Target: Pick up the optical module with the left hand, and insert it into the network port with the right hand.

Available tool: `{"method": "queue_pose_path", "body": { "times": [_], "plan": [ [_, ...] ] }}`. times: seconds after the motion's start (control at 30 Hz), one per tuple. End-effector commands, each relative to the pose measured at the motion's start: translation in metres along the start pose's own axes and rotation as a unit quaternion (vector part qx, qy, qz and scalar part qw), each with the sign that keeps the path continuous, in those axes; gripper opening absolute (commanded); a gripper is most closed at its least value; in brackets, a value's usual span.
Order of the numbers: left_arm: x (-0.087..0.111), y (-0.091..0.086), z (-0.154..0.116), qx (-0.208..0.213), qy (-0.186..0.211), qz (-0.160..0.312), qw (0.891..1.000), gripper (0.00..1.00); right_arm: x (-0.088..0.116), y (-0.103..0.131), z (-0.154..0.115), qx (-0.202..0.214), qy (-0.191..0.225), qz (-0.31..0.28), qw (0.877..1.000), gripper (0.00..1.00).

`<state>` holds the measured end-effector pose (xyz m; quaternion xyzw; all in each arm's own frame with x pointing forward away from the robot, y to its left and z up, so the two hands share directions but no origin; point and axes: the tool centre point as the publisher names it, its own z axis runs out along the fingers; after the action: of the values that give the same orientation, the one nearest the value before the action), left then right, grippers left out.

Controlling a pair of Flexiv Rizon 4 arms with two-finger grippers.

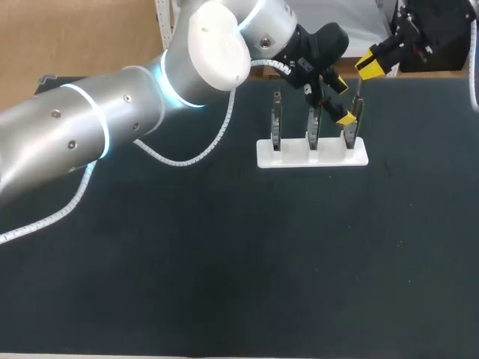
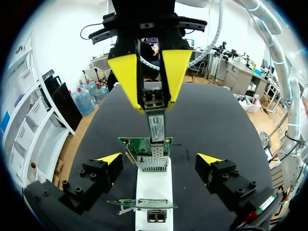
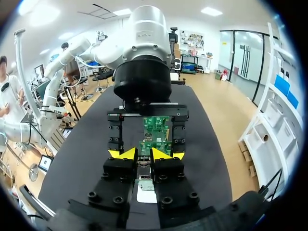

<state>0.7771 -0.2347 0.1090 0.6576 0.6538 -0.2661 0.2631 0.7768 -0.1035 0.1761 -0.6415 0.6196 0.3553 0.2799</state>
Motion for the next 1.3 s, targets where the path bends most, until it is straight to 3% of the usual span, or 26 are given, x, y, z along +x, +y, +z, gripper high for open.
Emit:
{"method": "queue_pose_path", "body": {
  "times": [0.03,0.7,1.3],
  "plan": [
    [-0.0006,0.0021,0.0002,0.002,0.001,0.001,1.0,1.0,0.0028,-0.0031,0.0005,-0.002,-0.005,0.0,1.0,0.0],
    [-0.0006,0.0021,0.0002,0.002,0.001,0.001,1.0,1.0,-0.0042,-0.0048,-0.0024,0.0,-0.007,-0.007,1.0,0.0],
    [-0.0006,0.0021,0.0002,0.002,0.001,0.001,1.0,1.0,0.0033,-0.0067,0.0019,-0.008,-0.006,0.001,1.0,0.0]
  ]
}}
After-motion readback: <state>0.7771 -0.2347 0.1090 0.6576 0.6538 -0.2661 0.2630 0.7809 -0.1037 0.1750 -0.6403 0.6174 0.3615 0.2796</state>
